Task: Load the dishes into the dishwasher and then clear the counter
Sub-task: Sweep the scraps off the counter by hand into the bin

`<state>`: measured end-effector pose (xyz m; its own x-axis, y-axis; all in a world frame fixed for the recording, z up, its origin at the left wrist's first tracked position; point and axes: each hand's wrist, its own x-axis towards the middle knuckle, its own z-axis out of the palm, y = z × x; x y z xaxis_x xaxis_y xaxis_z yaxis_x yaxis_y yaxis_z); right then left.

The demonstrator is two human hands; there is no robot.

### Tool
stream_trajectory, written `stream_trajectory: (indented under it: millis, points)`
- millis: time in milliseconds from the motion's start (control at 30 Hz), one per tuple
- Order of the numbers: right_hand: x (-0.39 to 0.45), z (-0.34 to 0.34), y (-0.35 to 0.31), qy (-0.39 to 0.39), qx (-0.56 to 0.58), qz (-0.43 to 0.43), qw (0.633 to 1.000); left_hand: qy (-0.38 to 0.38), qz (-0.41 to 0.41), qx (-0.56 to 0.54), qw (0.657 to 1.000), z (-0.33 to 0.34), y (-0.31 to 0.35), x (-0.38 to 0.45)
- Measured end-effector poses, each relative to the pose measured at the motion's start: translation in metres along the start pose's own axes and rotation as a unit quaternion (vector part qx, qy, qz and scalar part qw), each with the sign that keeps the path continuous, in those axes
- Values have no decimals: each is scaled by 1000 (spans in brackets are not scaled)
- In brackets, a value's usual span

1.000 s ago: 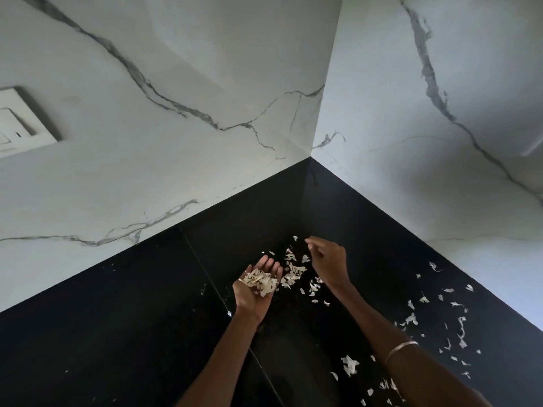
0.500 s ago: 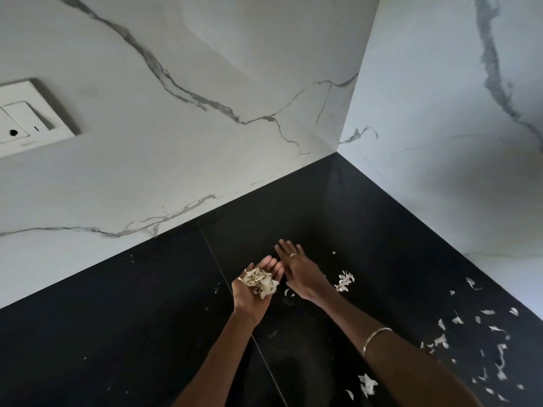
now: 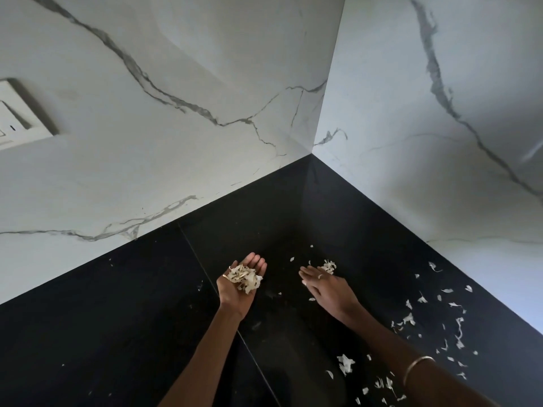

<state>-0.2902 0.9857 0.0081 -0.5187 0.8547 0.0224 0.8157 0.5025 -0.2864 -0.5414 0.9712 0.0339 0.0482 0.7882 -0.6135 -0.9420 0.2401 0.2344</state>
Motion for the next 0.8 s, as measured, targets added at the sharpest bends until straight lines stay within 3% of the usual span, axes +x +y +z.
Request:
stream_trajectory:
  millis: [167,367,567,667,800]
  points:
    - [15,-4,-15,64,-5,-30,997,-3,0,-1,1000,0,-2,1]
    - [22,34,-78,8,-9,-133,991,4,0,-21,1000,1,1,6]
    - [20,17,-24,84,-32,-26,996,-3,-7,5,1000,5,-6,7]
    - [24,3,-1,67,-13,29,997,-4,-13,17,1000,9,-16,11]
    - [47,-1,-14,35,13,5,999,-7,-16,21,1000,15,-22,15]
